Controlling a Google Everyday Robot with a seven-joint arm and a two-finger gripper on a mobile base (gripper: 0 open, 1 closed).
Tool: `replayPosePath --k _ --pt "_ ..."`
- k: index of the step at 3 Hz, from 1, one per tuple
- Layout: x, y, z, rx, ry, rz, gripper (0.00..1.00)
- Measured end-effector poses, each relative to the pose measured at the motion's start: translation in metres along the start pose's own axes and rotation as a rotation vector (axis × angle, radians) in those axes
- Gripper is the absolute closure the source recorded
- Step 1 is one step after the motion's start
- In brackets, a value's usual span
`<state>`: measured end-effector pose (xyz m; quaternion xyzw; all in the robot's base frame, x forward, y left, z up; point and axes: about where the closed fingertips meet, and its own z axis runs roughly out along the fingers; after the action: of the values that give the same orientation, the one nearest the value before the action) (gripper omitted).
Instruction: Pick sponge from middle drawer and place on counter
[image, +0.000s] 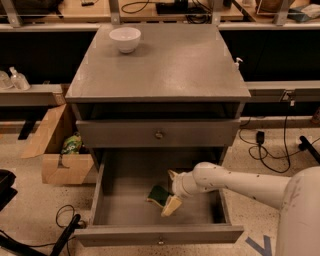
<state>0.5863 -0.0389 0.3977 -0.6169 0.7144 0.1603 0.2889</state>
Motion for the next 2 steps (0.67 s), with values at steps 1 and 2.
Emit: replayPosePath --k 1,2 --pt "0.015 0.004 0.016 -0.016 0.03 0.027 0.14" --pt "0.021 0.011 0.03 -0.024 0.043 0.042 0.36"
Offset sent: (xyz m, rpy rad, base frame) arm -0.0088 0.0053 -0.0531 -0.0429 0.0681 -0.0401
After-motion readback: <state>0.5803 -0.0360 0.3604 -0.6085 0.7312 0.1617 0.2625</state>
